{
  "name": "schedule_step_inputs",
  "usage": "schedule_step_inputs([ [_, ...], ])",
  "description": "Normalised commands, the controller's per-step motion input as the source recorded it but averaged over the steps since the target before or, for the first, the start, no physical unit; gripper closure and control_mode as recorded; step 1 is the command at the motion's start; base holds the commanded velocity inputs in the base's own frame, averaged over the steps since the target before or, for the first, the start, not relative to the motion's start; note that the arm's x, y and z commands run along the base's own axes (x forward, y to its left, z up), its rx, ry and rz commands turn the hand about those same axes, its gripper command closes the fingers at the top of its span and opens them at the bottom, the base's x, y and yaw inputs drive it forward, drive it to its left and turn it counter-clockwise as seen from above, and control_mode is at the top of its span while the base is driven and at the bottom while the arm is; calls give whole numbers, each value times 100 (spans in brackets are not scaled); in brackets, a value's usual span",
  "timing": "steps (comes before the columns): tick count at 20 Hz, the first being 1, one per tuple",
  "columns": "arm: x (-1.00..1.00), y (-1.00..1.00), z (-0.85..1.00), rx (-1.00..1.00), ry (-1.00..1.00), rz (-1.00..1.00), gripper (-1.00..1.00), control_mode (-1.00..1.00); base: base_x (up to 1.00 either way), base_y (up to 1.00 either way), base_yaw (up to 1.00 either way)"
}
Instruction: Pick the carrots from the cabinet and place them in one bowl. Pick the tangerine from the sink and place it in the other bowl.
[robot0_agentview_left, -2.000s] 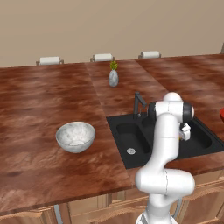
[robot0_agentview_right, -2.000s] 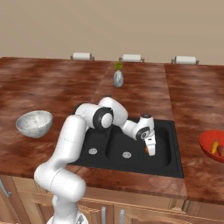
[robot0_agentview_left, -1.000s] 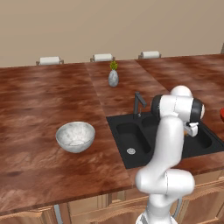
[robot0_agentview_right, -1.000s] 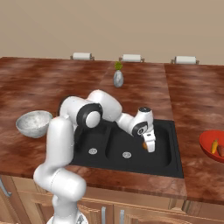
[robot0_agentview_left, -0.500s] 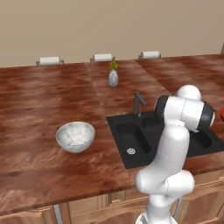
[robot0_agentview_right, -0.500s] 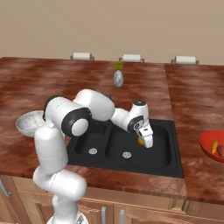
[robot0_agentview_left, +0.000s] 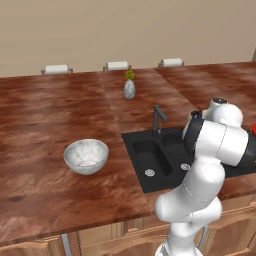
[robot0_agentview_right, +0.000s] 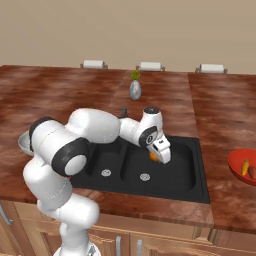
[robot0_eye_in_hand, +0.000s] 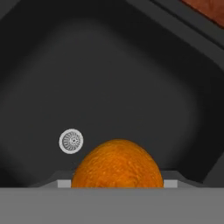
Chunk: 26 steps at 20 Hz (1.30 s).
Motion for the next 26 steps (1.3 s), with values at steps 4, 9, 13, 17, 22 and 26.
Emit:
schedule_step_inputs([
  [4, -18, 42, 34, 0, -4, 16, 100, -100, 0, 0, 0],
  [9, -9, 47, 32, 0, -7, 8, 100, -100, 0, 0, 0],
  [13, -9, 54, 23, 0, -4, 5, 100, -100, 0, 0, 0],
  [17, -9, 55, 21, 0, -3, 4, 100, -100, 0, 0, 0],
  [22, -14, 55, 19, 0, -3, 3, 100, -100, 0, 0, 0],
  [26, -7, 56, 15, -2, 0, 6, 100, -100, 0, 0, 0],
])
